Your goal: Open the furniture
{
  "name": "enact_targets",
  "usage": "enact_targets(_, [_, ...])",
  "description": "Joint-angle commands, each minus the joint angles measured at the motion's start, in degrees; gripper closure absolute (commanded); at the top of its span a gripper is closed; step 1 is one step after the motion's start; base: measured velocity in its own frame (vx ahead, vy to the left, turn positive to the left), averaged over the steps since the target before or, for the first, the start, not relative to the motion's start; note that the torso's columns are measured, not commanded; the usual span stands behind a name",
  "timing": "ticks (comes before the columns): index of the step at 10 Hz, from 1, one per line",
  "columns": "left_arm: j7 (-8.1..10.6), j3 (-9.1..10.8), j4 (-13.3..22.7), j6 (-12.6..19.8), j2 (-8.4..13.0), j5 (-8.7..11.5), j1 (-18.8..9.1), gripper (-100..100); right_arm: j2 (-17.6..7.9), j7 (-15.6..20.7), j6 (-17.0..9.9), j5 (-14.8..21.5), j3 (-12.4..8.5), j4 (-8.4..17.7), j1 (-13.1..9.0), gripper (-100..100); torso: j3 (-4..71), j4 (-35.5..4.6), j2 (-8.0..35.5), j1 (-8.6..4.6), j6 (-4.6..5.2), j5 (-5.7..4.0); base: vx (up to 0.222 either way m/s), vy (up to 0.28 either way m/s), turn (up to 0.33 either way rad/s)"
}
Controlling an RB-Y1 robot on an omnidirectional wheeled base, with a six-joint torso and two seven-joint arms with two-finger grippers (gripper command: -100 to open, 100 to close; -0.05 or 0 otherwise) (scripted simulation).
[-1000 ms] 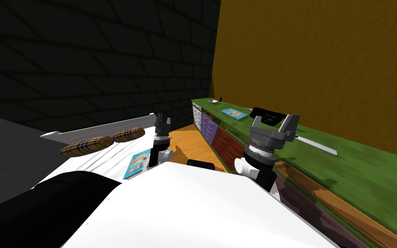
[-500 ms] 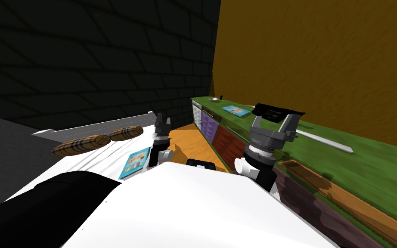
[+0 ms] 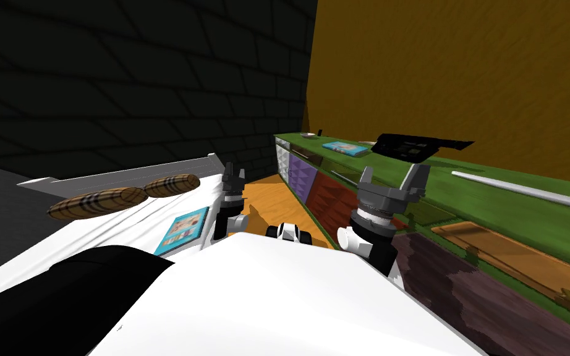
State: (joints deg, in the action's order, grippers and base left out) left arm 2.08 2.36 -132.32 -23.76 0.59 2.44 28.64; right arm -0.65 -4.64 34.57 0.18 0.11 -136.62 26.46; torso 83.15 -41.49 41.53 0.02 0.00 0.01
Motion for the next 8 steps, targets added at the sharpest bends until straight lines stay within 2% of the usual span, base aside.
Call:
enact_targets(1, [0.0, 0.0, 0.0, 0.0, 0.0, 0.0, 0.0, 0, -3.2, 1.2, -1.1, 2.0, -0.7, 0.5, 0.5, -100, 1.1, -0.6, 0.5, 0.02, 0.0, 0.0, 0.028, 0.024, 0.051])
enact_targets(4, [0.0, 0.0, 0.0, 0.0, 0.0, 0.0, 0.0, 0, -6.0, 3.6, -3.4, 6.1, -1.9, 1.2, 1.6, -100, 1.5, -0.8, 0.7, 0.03, 0.0, 0.01, 0.046, 0.042, 0.076])
enact_targets(8, [0.0, 0.0, 0.0, 0.0, 0.0, 0.0, 0.0, 0, -8.5, 8.3, -7.8, 13.1, -4.2, 2.0, 3.8, -100, 1.4, -0.8, 0.8, 0.0, 0.01, 0.0, 0.067, 0.053, 0.104])
